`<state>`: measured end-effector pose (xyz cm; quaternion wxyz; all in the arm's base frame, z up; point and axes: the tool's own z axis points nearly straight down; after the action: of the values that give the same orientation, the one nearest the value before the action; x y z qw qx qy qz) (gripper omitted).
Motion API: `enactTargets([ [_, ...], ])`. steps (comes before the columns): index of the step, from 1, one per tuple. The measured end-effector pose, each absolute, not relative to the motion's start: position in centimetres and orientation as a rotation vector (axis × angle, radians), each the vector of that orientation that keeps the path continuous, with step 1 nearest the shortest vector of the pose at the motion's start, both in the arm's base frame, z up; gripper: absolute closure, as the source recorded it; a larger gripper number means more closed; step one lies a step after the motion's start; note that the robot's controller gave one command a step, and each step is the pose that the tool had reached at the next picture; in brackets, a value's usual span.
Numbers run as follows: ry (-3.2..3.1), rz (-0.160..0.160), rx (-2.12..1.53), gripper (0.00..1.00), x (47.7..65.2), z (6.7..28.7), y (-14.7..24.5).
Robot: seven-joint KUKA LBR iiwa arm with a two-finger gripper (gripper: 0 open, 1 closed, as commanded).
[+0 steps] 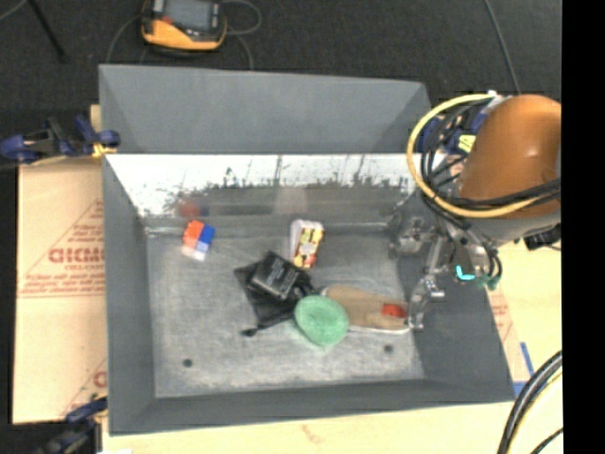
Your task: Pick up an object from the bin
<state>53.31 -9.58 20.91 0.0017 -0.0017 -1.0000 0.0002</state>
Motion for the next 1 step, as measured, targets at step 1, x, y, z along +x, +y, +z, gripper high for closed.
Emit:
enactTargets([
  [1,-3.145,0.002,-0.001,0.0,53.48,21.26,-9.56],
])
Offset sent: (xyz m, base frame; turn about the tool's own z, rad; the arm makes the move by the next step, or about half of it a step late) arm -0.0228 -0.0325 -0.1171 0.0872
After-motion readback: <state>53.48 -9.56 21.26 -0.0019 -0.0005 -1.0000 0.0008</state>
